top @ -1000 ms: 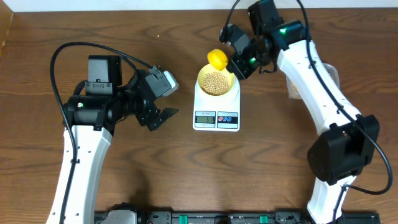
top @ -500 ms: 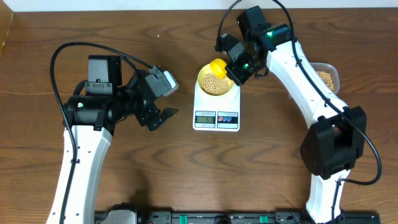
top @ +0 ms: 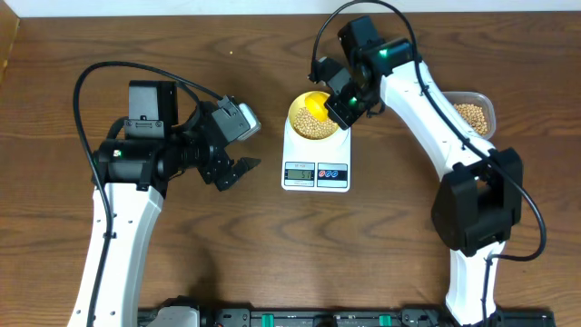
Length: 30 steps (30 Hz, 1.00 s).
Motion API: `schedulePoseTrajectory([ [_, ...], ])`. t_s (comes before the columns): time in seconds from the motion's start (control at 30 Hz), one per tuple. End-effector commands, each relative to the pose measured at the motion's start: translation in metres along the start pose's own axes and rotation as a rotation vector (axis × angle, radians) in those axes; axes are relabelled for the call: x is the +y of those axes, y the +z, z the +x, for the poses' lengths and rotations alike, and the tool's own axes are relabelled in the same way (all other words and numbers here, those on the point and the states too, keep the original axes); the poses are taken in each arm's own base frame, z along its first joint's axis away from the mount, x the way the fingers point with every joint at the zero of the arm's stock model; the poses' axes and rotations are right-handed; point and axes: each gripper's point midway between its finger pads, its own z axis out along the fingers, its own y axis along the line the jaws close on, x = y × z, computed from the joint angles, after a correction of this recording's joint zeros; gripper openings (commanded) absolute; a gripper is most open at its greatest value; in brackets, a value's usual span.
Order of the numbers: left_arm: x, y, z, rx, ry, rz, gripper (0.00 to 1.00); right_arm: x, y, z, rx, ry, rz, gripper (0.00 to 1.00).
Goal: Scoop item into bowl and weigh 50g on scale
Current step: 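Tilt the scoop and pour soybeans gradually into the bowl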
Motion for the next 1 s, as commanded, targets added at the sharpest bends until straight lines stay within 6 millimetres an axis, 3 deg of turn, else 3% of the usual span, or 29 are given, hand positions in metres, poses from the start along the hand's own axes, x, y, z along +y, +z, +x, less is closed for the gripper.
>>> schedulePoseTrajectory([
  [0.0,-0.001,0.003,0.003,0.000,-0.022,0.016,0.92,0.003,0.005,0.001,0.009,-0.021,-0.004,0.01],
  [0.63,-0.001,0.003,0.003,0.000,-0.022,0.016,0.92,-0.005,0.005,0.003,0.024,-0.023,0.041,0.01],
  [0.97,-0.001,0.003,0.003,0.000,-0.022,0.016,0.92,0.006,0.009,0.003,0.039,-0.064,0.029,0.01],
])
